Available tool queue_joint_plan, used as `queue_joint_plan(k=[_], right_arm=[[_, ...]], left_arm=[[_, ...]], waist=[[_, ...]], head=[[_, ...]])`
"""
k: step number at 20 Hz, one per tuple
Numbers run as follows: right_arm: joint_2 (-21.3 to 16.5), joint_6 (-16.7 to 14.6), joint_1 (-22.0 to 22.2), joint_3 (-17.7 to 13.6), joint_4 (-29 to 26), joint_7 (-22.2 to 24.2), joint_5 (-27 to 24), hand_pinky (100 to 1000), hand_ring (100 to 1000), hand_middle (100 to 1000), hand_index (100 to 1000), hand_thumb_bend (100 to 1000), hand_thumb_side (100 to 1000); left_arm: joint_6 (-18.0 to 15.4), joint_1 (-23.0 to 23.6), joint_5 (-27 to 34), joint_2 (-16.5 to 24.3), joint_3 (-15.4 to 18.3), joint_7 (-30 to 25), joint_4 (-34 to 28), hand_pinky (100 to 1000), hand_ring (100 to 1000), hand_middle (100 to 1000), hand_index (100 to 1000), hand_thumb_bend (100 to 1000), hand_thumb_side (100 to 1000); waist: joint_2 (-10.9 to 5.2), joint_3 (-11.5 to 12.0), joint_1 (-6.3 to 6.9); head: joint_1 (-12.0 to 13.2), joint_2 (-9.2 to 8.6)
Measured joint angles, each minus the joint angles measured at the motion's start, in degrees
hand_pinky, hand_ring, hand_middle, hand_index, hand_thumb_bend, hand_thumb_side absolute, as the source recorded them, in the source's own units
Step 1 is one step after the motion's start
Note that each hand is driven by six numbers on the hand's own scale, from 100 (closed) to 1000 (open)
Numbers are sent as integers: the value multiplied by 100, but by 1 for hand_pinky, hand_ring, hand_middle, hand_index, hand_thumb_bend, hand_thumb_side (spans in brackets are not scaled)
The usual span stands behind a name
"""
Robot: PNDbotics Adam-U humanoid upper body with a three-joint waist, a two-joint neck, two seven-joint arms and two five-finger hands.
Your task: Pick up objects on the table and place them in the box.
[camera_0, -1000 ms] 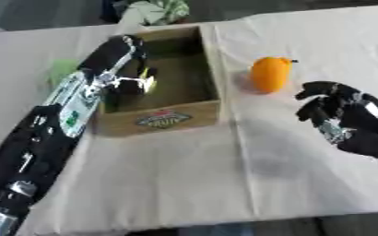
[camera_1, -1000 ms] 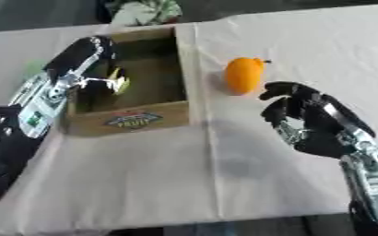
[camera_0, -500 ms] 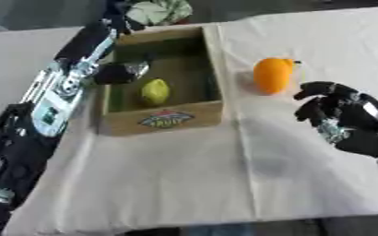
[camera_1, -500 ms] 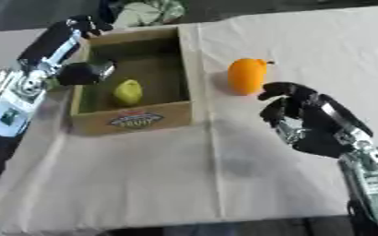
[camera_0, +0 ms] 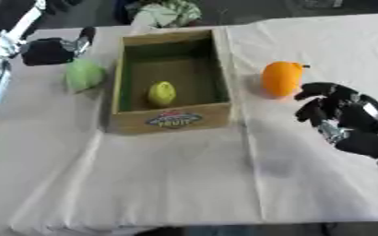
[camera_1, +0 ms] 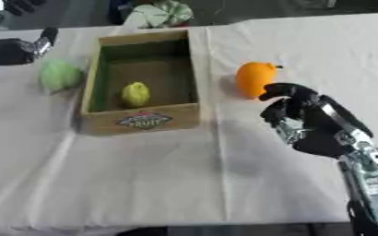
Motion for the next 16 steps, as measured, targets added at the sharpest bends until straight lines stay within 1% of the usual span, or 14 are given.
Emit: queue_joint_plan(k=[3, 6, 10, 12, 16], right_arm=[[0, -3, 0, 0, 0, -3, 0, 639, 642, 731, 856, 100, 236], [0, -8, -1, 0, 0, -8, 0, 639, 642, 731, 856, 100, 237], [-1, -13, -2, 2, 0, -4, 0, 639, 642, 731, 856, 100, 237], [-1, -18, -3, 2, 0, 0, 0, 639, 642, 731, 856, 100, 237], [-2, -27, -5, 3, 0, 8, 1, 639, 642, 731, 856, 100, 236]], left_arm=[[34, 17, -108, 116, 22, 35, 407, 740, 753, 740, 842, 273, 469], [-18, -12, -219, 134, 11, 74, 870, 741, 754, 742, 844, 283, 468], [-175, -166, -360, 128, -29, 76, 1459, 738, 753, 745, 849, 291, 473], [-271, -272, -414, 88, -57, 40, 1750, 741, 755, 748, 850, 300, 454], [-429, -447, -668, -56, -67, 2, 2295, 738, 755, 752, 855, 314, 466]], waist=[[3, 3, 0], [23, -6, 0], [46, -42, -1], [63, -62, -1], [75, -96, -1]], head=[[1, 2], [14, 2], [32, 2], [34, 2], [33, 1]])
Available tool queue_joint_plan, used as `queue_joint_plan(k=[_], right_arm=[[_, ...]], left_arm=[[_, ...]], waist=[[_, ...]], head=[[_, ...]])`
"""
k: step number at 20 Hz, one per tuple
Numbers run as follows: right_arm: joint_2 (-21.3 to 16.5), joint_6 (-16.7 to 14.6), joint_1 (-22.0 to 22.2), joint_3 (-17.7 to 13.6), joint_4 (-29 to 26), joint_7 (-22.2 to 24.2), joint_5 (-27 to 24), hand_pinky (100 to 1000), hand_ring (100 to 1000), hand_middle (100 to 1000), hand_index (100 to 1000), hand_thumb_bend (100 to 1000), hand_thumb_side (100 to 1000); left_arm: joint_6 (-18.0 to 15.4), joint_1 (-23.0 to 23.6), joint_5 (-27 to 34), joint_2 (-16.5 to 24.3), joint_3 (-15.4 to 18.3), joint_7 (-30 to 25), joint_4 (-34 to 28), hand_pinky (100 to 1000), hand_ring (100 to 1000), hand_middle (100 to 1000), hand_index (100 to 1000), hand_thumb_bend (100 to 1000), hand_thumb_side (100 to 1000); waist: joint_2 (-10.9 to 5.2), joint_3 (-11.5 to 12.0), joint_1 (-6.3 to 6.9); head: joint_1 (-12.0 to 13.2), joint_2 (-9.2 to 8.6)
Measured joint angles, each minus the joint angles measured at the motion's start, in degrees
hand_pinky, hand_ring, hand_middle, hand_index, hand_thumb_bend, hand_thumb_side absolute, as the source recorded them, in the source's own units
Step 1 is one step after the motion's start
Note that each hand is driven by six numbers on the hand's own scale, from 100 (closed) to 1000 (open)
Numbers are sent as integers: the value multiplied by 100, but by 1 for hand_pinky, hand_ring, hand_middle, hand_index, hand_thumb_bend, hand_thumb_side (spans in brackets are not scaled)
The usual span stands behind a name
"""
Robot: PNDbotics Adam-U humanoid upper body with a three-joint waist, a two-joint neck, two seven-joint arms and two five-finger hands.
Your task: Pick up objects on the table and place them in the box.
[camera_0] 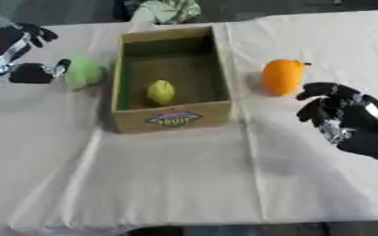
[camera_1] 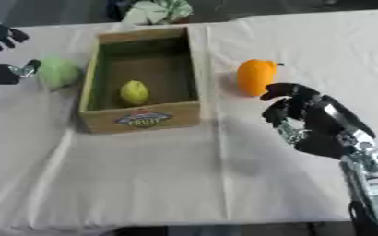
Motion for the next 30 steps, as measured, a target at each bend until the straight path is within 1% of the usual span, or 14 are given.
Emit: queue_joint_plan(k=[4, 8, 10, 12, 13, 14, 15, 16, 17, 18, 19, 23, 26, 30], right_arm=[[-1, -18, -2, 2, 0, 17, 2, 639, 642, 731, 857, 100, 237], [-1, -29, -9, 5, 0, 27, 8, 639, 642, 731, 857, 100, 236], [-1, -35, -21, 5, 0, 33, 8, 639, 642, 731, 857, 100, 236], [-1, -43, -35, 6, 0, 40, 9, 638, 642, 731, 856, 100, 237], [-1, -44, -37, 6, 1, 41, 10, 638, 642, 731, 856, 100, 237], [-1, -44, -45, 6, 1, 42, 11, 638, 642, 731, 856, 100, 236], [-1, -45, -48, 6, 1, 42, 12, 638, 642, 731, 856, 100, 236], [-1, -45, -48, 7, 1, 42, 13, 638, 642, 731, 856, 100, 237], [-1, -46, -48, 7, 1, 42, 14, 638, 642, 731, 856, 100, 237], [-1, -46, -48, 7, 1, 43, 14, 638, 642, 732, 856, 100, 237], [-1, -46, -48, 7, 1, 43, 15, 638, 642, 732, 857, 100, 237], [-1, -46, -48, 7, 2, 43, 15, 638, 642, 732, 857, 100, 238], [-1, -46, -48, 6, 2, 43, 15, 638, 642, 732, 857, 100, 236], [-1, -46, -48, 4, 3, 42, 15, 638, 642, 732, 857, 100, 235]], left_arm=[[-1, -175, -375, -200, 3, 113, 482, 744, 769, 768, 863, 352, 473], [148, -248, -864, -402, 8, 497, 822, 744, 774, 778, 866, 369, 474], [213, -269, -1074, -494, 10, 663, 973, 740, 771, 780, 871, 377, 467], [276, -297, -1244, -556, 20, 806, 1105, 723, 754, 766, 869, 371, 439], [310, -302, -1323, -582, 29, 868, 1162, 712, 740, 751, 862, 358, 418], [335, -305, -1398, -600, 41, 922, 1210, 696, 719, 732, 848, 325, 367], [354, -312, -1455, -613, 44, 958, 1253, 671, 672, 680, 821, 278, 286], [363, -318, -1497, -630, 45, 983, 1288, 659, 637, 639, 801, 245, 222], [368, -320, -1531, -645, 45, 1001, 1314, 640, 599, 596, 778, 194, 157], [371, -325, -1560, -646, 46, 1011, 1330, 616, 552, 543, 744, 100, 166], [374, -327, -1577, -646, 50, 1029, 1335, 601, 527, 516, 725, 100, 161], [410, -322, -1568, -651, 82, 1230, 1340, 534, 439, 409, 630, 100, 190], [469, -278, -1413, -682, 117, 1532, 1294, 503, 405, 368, 580, 100, 219], [552, -234, -990, -689, 151, 1932, 1100, 495, 399, 361, 572, 100, 240]], waist=[[27, -37, -4], [37, -60, -10], [51, -67, -13], [64, -70, -16], [66, -71, -16], [66, -72, -16], [67, -72, -16], [67, -72, -16], [67, -72, -16], [68, -71, -15], [68, -71, -14], [69, -64, -14], [69, -58, -23], [68, -48, -40]], head=[[-21, -1], [-32, -1], [-38, -1], [-42, -2], [-43, -2], [-43, -2], [-44, -2], [-44, -2], [-44, -2], [-44, -2], [-44, -2], [-45, -3], [-45, -3], [-45, -3]])
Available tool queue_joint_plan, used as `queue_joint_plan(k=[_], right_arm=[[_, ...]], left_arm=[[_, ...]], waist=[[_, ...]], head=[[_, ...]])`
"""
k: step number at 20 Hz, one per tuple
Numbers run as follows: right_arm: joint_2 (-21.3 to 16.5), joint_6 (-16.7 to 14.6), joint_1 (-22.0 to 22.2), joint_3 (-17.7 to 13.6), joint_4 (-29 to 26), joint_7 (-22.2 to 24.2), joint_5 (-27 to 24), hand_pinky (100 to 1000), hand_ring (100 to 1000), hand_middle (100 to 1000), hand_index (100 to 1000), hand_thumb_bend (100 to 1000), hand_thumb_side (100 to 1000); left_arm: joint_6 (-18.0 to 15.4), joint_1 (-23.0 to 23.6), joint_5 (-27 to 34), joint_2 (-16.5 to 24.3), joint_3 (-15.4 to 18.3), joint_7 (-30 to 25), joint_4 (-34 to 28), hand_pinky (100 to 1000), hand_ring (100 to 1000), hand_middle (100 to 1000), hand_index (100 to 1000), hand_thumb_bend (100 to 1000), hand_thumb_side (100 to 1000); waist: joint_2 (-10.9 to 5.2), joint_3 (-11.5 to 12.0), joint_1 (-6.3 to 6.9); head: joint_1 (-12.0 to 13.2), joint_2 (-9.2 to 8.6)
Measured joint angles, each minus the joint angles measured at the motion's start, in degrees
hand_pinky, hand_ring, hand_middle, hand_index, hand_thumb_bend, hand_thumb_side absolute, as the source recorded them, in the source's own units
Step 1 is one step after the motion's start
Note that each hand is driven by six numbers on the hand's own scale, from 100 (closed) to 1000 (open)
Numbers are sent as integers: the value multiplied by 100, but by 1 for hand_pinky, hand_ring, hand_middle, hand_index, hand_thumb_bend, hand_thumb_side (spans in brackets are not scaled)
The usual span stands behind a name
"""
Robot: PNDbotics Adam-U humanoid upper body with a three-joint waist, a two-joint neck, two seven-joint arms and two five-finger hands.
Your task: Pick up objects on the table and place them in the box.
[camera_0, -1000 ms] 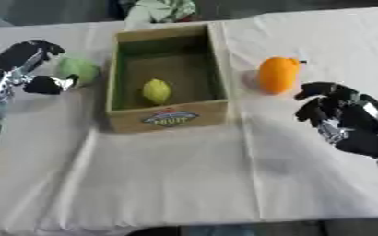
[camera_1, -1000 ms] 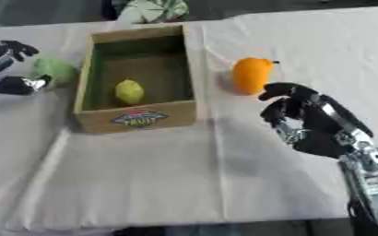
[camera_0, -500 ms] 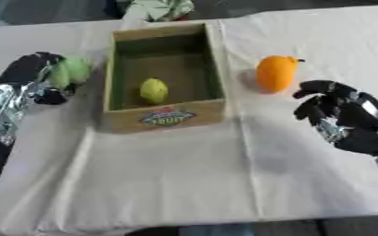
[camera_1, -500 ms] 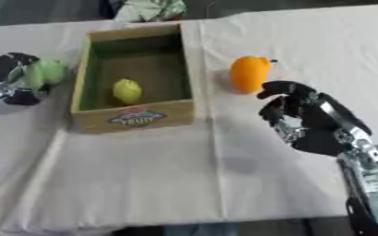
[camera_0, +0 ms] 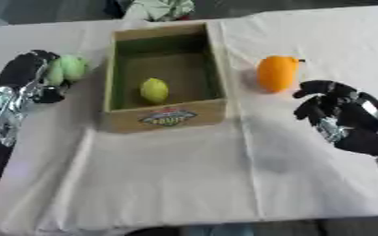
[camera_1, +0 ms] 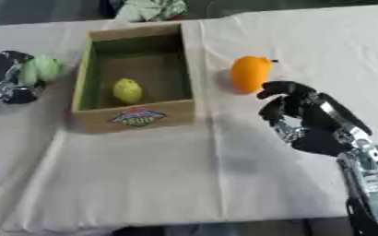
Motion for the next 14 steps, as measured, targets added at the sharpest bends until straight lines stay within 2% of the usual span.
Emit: queue_joint_plan(k=[7, 14], right_arm=[[0, 1, 0, -1, 18, -2, 0, 638, 642, 732, 856, 100, 234], [2, 2, 0, 0, 29, 0, -2, 638, 642, 732, 857, 100, 237]], left_arm=[[3, 8, 830, 91, -83, 37, -869, 490, 395, 355, 566, 100, 260], [-270, -20, 1403, 142, -588, -530, -2026, 500, 403, 362, 571, 100, 263]], waist=[[-36, 25, -2], [-59, -22, -16]], head=[[-2, 0], [4, 0]])
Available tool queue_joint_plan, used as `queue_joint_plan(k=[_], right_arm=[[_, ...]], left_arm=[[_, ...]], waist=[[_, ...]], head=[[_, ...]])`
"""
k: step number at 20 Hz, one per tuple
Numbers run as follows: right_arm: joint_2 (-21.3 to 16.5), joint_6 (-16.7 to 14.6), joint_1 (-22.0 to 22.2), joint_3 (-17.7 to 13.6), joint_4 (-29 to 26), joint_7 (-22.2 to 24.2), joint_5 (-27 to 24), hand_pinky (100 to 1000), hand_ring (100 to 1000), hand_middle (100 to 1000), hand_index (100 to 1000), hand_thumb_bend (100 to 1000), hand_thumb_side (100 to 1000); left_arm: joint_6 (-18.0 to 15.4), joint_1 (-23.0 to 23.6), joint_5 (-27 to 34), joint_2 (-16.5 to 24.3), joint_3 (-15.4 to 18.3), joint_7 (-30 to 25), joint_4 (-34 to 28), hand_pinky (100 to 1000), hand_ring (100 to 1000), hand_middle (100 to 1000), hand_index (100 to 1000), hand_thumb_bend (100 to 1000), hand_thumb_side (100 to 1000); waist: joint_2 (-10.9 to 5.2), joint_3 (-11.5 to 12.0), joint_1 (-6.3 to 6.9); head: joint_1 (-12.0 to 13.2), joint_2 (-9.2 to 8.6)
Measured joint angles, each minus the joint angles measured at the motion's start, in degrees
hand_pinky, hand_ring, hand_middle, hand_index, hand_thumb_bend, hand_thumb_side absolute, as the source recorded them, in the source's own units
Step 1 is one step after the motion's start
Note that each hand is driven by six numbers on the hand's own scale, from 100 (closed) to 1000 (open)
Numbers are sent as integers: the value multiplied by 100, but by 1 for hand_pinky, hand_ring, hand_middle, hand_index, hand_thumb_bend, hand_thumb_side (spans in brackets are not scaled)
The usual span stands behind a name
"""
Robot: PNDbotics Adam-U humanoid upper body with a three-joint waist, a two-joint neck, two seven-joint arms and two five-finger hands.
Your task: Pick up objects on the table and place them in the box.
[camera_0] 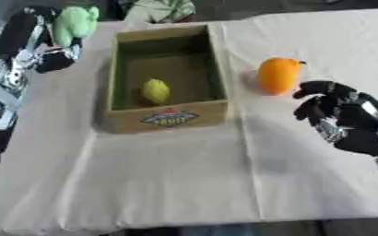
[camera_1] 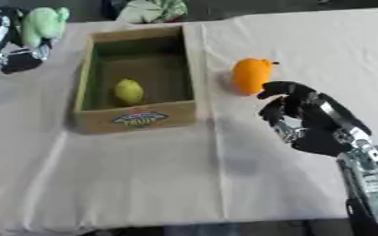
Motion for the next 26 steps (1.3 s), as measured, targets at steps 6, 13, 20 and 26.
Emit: queue_joint_plan(k=[6, 13, 20, 26], right_arm=[[2, 3, -2, 29, 0, 5, -5, 637, 643, 732, 856, 100, 237], [8, 10, -5, 33, 1, 13, -8, 637, 643, 732, 856, 100, 239], [36, 15, -5, 33, 1, 18, -9, 637, 643, 732, 856, 100, 241], [51, 19, -5, 31, 1, 16, -9, 637, 643, 732, 856, 100, 241]], left_arm=[[-272, -95, 138, -250, -423, -556, -309, 514, 417, 373, 579, 100, 249], [-612, -81, -128, -510, -746, -1095, -86, 557, 491, 454, 647, 100, 209], [-672, 96, -104, -553, -751, -1256, 54, 649, 661, 650, 790, 277, 552], [-508, 268, 194, -552, -568, -1087, -138, 708, 755, 764, 843, 501, 823]], waist=[[-7, -67, -2], [-7, -84, -3], [-6, -69, -3], [-6, -29, -13]], head=[[28, 0], [49, -2], [49, -2], [45, -2]])
